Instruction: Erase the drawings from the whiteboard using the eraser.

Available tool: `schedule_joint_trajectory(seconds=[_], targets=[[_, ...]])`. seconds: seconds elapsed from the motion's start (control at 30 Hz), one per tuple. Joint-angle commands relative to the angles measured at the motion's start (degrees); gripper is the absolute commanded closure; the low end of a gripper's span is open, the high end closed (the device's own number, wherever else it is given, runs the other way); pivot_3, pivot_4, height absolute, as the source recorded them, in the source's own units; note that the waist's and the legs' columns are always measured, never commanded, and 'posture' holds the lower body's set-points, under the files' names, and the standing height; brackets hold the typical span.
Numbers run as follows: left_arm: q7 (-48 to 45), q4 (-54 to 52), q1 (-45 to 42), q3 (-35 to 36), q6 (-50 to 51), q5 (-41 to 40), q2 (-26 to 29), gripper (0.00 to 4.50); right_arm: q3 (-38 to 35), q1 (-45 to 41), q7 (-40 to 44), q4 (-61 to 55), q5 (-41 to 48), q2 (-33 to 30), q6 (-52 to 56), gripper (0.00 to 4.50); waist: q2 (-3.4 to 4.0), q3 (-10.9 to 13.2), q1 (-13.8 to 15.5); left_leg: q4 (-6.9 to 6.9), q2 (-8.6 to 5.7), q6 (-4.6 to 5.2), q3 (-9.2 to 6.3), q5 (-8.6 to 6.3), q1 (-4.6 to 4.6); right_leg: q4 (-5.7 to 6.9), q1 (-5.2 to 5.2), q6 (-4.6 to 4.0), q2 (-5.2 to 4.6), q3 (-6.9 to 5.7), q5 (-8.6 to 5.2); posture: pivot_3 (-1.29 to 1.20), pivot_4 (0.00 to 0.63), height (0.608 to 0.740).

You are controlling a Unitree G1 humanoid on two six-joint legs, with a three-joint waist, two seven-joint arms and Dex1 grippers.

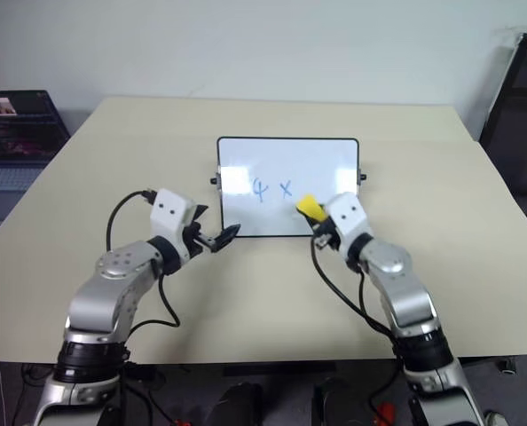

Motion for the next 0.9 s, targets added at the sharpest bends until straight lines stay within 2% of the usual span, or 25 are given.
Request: schedule_joint_trajectory(seconds=[0.03,0.23,0.5,0.77,0.9], targets=[[-0.6,1.0,-2.4,-0.8,-2.0,0.7,0.4,0.0,2.5,-8.3,-0.3,6.8,-3.7,0.7,-3.0,3.36,0.0,0.0,0.0,0.0,-0.01,0.0,0.04,0.0,0.0,0.0,0.0,0.0,0.0,-0.02,0.0,0.0,0.15,0.74],[-1.9,2.4,-4.4,-2.5,-2.4,1.3,0.8,0.0,4.0,-18.1,-0.1,20.0,-6.0,3.1,-4.2,3.36,0.0,0.0,0.2,-0.03,-0.02,-0.01,0.01,-0.01,-0.12,-0.05,-0.02,-0.02,-0.04,-0.01,0.01,0.0,0.15,0.74],[-2.8,0.7,-5.1,-3.6,-1.4,1.5,1.3,0.0,4.4,-25.0,-1.1,35.2,-8.9,4.3,-7.2,3.36,0.0,0.0,0.4,0.0,-0.02,-0.01,-0.05,-0.01,-0.23,-0.03,-0.1,-0.04,-0.08,-0.05,0.02,0.0,0.15,0.74],[-2.8,-0.9,-4.8,-3.9,-0.2,1.0,1.5,0.0,9.3,-21.2,6.7,33.9,-12.4,0.7,-8.5,3.36,0.0,0.0,0.4,0.07,-0.03,0.0,-0.08,0.0,-0.21,0.01,-0.06,-0.04,-0.08,-0.07,0.02,0.0,0.15,0.74],[-2.8,-1.5,-4.9,-4.1,0.5,0.8,1.4,0.0,9.8,-21.7,5.8,34.5,-13.8,0.7,-9.5,3.36,0.0,0.0,0.3,0.08,-0.02,0.0,-0.1,0.0,-0.12,0.15,-0.05,-0.04,-0.07,-0.05,0.03,0.0,0.15,0.74]])
